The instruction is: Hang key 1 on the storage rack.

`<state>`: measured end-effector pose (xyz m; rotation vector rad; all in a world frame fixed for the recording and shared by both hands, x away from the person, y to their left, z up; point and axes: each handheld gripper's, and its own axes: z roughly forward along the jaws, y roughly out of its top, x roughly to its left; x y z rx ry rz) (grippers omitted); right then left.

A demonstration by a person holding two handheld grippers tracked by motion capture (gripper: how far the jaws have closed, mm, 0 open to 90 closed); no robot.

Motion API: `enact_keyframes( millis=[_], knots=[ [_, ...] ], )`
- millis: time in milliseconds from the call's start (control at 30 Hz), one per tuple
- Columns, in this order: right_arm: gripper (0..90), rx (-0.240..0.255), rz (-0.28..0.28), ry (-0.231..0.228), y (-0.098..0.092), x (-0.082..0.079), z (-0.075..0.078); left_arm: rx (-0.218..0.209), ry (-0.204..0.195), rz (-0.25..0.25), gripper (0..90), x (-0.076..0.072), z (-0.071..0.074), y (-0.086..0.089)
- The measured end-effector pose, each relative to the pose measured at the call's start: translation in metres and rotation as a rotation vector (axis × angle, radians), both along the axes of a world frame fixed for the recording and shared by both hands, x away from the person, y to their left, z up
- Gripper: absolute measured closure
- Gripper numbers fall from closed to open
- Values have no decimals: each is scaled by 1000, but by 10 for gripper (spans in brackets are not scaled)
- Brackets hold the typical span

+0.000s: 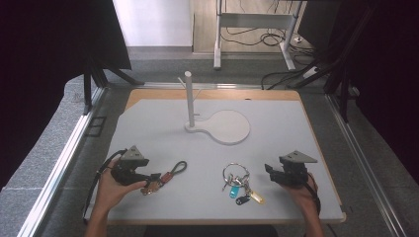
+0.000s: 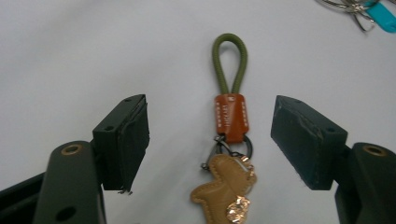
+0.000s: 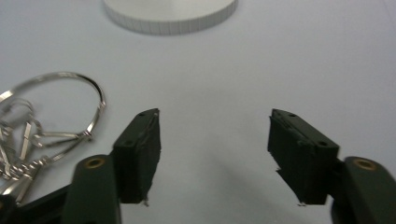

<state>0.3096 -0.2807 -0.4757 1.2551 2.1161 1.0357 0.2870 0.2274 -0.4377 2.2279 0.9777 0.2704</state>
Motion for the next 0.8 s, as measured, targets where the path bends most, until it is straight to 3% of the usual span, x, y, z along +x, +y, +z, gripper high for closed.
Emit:
enact_keyframes(
  millis=[100,233,367,433,533,567,800],
  knots=[
    [381,103,17,-6,-9,1,3,7,-3,19,278,-1,1,3],
    [377,97,12,-44,-11,-1,4,-10,-10,24,280,-4,3,4],
    [379,72,-4,-50,-13,-3,3,-5,-13,29,284,-5,5,5],
    [376,81,-8,-46,-17,-4,3,20,-24,35,284,-6,10,4],
    [368,94,-27,-53,-20,-5,3,13,-35,37,284,-7,17,5],
    [365,120,-37,-57,-23,-5,3,13,-34,34,283,-6,20,4],
    [370,141,-21,-63,-24,-8,7,86,-4,-21,291,2,32,-12]
  ],
)
